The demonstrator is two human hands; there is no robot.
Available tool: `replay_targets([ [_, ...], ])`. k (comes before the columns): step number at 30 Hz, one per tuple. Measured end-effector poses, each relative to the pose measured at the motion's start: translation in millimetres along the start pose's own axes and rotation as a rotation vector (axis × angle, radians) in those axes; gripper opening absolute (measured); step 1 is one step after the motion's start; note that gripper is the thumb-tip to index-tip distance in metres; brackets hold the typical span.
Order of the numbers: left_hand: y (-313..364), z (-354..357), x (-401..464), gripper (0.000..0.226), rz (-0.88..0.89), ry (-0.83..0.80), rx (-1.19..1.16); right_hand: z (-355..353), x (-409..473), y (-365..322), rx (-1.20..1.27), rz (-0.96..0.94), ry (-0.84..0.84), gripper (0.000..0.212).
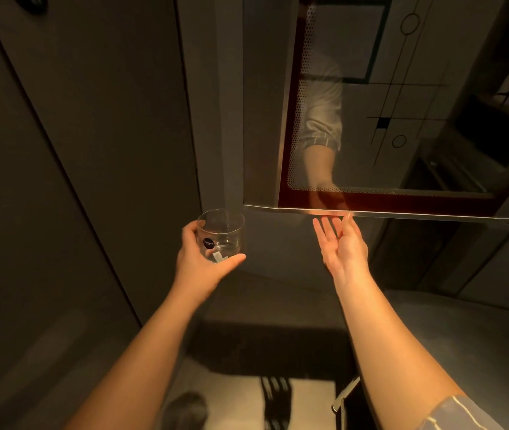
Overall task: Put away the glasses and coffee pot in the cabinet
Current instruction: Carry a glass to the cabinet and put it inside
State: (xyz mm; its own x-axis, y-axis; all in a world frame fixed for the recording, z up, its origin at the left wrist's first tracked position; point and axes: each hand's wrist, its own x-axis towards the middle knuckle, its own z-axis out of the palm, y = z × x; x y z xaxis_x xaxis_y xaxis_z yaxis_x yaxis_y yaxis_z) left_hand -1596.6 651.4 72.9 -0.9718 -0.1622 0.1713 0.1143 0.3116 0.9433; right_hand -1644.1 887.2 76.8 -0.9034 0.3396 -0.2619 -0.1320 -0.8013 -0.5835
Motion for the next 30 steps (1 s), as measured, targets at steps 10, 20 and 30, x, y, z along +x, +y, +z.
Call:
replay_targets([
  [10, -2.4, -2.0, -6.4, 0.098, -0.007, 0.042, -0.016, -0.3, -28.7, 32.3, -0.321, 0.034, -0.279, 0.042],
  [20, -8.8, -33.3, 5.6, 0.095, -0.010, 0.117, -0.048, 62.4, -54.1, 93.4, -1.012, -0.142, -0.817, 0.050],
  [30, -33.8, -74.4, 60.4, 0.089, 0.031, 0.139, -0.057, 113.7, -33.5, 148.7, -0.968, -0.153, -0.822, 0.058],
])
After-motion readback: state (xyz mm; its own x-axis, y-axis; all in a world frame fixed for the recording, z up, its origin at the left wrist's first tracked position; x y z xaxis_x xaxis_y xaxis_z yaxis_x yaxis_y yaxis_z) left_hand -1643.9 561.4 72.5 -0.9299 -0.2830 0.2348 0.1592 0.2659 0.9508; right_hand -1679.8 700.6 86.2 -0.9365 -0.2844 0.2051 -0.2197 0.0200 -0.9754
